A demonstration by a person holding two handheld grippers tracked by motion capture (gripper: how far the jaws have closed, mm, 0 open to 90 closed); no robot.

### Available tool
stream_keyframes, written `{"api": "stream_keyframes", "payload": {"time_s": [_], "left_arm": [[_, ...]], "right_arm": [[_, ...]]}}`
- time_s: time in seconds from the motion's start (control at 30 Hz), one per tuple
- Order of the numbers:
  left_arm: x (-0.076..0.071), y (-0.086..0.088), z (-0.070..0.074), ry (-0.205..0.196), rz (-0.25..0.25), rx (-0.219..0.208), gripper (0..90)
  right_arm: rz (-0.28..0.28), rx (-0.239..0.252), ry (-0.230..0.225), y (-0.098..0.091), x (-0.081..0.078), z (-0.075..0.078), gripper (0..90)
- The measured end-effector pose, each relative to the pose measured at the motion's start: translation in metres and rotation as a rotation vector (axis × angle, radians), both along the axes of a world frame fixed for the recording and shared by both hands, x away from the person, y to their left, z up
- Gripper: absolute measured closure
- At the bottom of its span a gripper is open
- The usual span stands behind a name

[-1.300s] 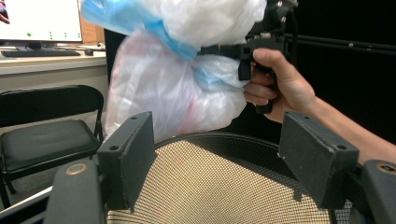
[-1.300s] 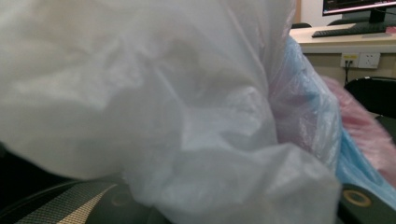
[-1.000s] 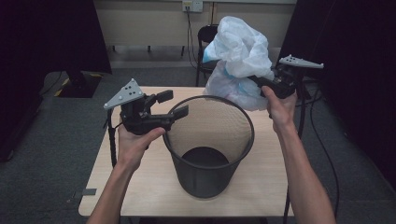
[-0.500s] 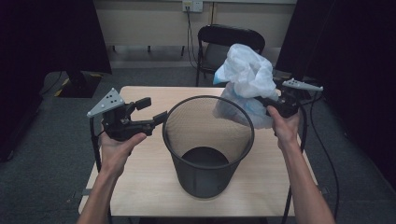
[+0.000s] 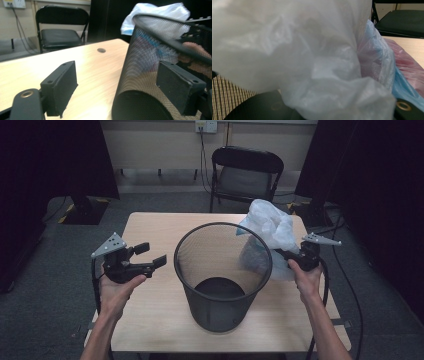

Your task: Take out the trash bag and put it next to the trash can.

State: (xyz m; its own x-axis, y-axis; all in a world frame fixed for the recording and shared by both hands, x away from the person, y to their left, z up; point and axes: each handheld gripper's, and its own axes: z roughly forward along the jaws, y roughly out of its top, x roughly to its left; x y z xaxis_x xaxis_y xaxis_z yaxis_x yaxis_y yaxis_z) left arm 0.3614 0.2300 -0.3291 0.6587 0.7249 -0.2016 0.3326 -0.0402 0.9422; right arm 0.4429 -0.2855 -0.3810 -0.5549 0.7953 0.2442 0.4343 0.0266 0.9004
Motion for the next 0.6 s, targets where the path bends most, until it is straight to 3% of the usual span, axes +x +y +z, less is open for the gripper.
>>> {"api": "stream_keyframes", "payload": {"time_s": [0.13, 0.27, 0.37, 0.4, 0.5, 0.6], "left_arm": [[0.0, 0.005, -0.019, 0.033, 0.003, 0.001, 16.5], [0.0, 0.006, -0.036, 0.063, 0.002, 0.039, 15.6], [-0.003, 0.006, -0.049, 0.059, 0.007, 0.06, 15.9], [-0.003, 0.005, -0.054, 0.074, 0.013, 0.079, 16.7], [-0.005, 0.005, -0.072, 0.115, 0.006, 0.074, 17.0], [-0.007, 0.002, -0.092, 0.157, 0.014, 0.12, 19.1]], "right_arm": [[-0.018, -0.015, 0.012, -0.007, -0.008, -0.011, 86.2], [-0.037, -0.029, 0.034, -0.015, -0.015, -0.023, 86.0], [-0.054, -0.036, 0.059, -0.021, -0.018, -0.034, 85.9], [-0.055, -0.05, 0.068, -0.021, -0.018, -0.038, 85.7], [-0.046, -0.074, 0.088, -0.022, -0.021, -0.047, 85.0], [-0.056, -0.082, 0.097, -0.024, -0.022, -0.053, 84.3]]}}
